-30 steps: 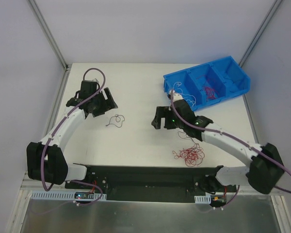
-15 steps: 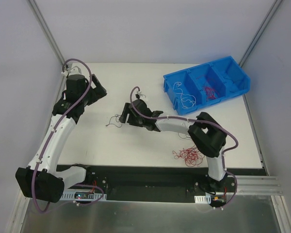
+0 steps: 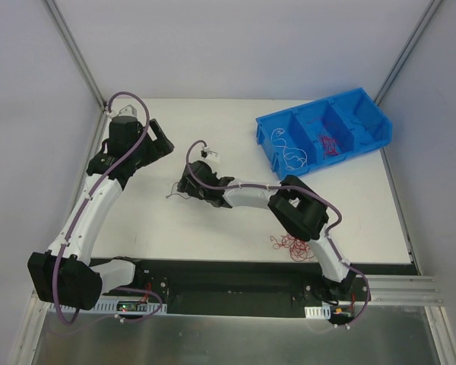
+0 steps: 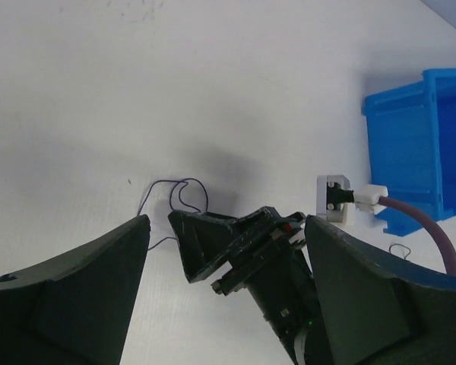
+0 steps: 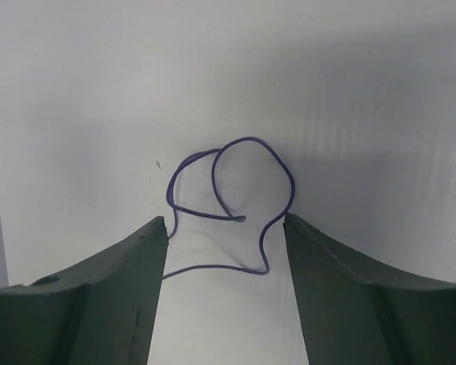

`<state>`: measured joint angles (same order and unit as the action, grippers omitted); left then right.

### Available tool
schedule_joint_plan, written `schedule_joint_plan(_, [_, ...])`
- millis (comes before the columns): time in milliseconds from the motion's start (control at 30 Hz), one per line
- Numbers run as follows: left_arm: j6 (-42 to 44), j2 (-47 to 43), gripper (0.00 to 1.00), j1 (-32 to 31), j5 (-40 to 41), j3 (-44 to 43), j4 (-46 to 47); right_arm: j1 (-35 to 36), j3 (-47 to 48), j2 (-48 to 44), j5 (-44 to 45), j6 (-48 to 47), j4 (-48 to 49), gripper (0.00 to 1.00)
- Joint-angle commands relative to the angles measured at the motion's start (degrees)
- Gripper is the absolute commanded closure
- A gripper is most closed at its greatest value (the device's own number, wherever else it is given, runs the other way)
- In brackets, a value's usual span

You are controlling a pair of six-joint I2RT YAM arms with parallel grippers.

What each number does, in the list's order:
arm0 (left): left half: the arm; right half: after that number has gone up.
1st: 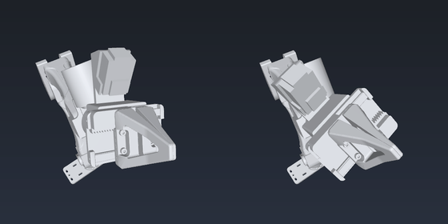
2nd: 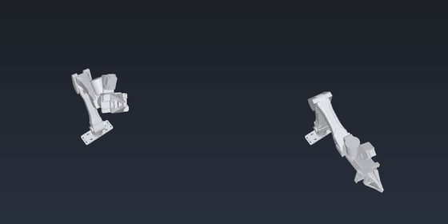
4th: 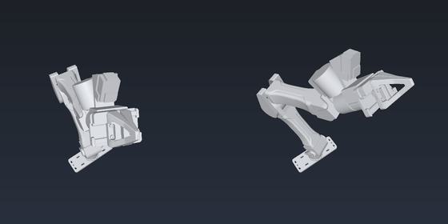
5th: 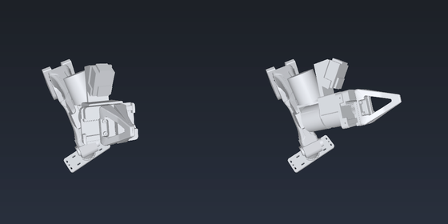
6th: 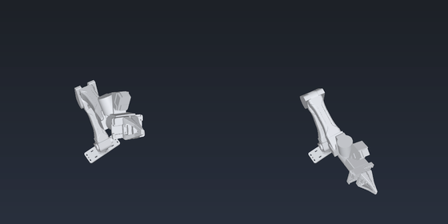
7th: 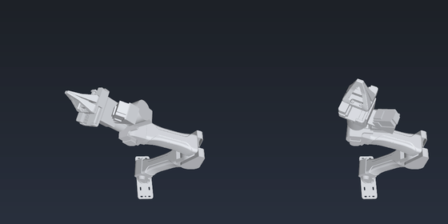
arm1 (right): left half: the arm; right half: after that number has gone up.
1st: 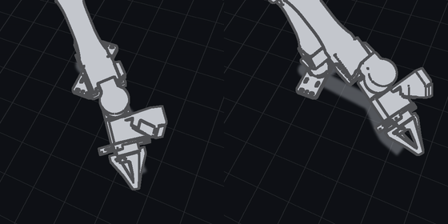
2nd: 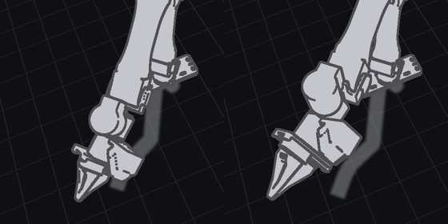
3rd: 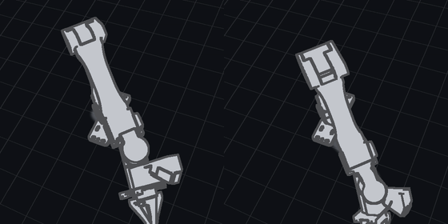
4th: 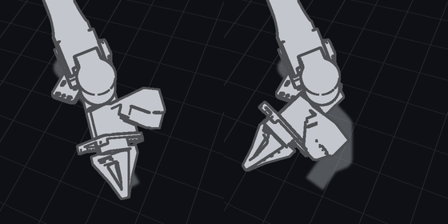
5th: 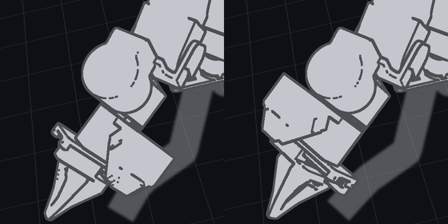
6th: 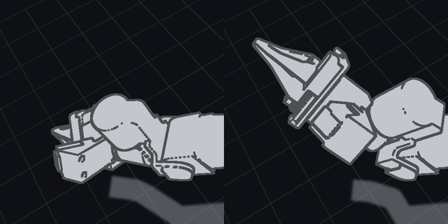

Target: Untangle the cables

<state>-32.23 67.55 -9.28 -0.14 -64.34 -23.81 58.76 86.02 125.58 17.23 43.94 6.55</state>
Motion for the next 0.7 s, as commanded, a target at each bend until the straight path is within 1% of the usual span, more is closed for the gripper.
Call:
schedule_joint_plan(0, [0.0, 0.0, 0.18, 0.3, -2.8, -0.4, 1.0, 0.0, 5.8, 3.3, 6.5, 2.0, -5.8, 0.35])
schedule_joint_plan(33, [0.0, 0.0, 0.18, 0.4, -2.8, -0.5, 0.9, 0.1, 6.6, 4.0, 7.4, 2.1, -6.3, 0.36])
schedule_joint_plan(67, [0.0, 0.0, 0.18, 0.4, -2.8, -0.5, 0.9, 0.1, 7.7, 4.8, 8.2, 2.1, -9.0, 0.38])
schedule_joint_plan(100, [0.0, 0.2, 0.19, 0.4, -2.7, -0.4, 0.8, 0.0, 9.3, 5.5, 9.0, 2.1, -10.7, 0.41])
schedule_joint_plan(133, [0.0, 0.1, 0.18, 0.5, -2.7, -0.4, 0.8, 0.0, 10.7, 6.2, 9.7, 1.9, -12.7, 0.46])
schedule_joint_plan(200, [-0.1, 0.3, 0.18, 0.4, -2.8, -0.5, 0.8, 0.1, 13.5, 7.8, 10.5, 0.8, -15.9, 0.48])
schedule_joint_plan(267, [-0.2, 0.6, 0.19, 0.5, -2.9, -0.5, 0.7, 0.2, 16.3, 9.2, 12.2, -0.2, -18.7, 0.53])
schedule_joint_plan(300, [-0.2, 0.7, 0.19, 0.5, -3.1, -0.5, 0.7, 0.1, 17.1, 9.9, 13.0, -0.8, -19.0, 0.56])
schedule_joint_plan(333, [-0.4, 0.7, 0.19, 0.5, -3.2, -0.6, 0.7, 0.2, 17.5, 10.5, 13.9, -1.7, -19.0, 0.61])
schedule_joint_plan(367, [-0.4, 0.8, 0.19, 0.5, -3.3, -0.7, 0.7, 0.2, 18.0, 10.8, 14.6, -2.6, -19.0, 0.64])
schedule_joint_plan(433, [-0.4, 0.7, 0.19, 0.5, -3.2, -0.5, 0.7, 0.1, 18.2, 11.1, 16.2, -5.0, -18.1, 0.73])
schedule_joint_plan(467, [-0.4, 0.8, 0.19, 0.5, -3.1, -0.4, 0.7, 0.0, 18.0, 11.0, 16.5, -6.6, -17.0, 0.80])
schedule_joint_plan(567, [-0.2, 0.7, 0.20, 0.5, -2.8, -0.3, 0.7, -0.4, 16.2, 9.3, 14.4, -13.1, -11.7, 0.96])
schedule_joint_plan(600, [-0.2, 0.7, 0.19, 0.6, -2.7, -0.2, 0.7, -0.4, 15.1, 7.9, 13.9, -16.0, -10.1, 1.00])
schedule_joint_plan(667, [-0.2, 0.6, 0.19, 0.5, -2.3, -0.1, 0.7, -0.6, 11.5, 3.9, 12.1, -21.0, -5.2, 1.00])
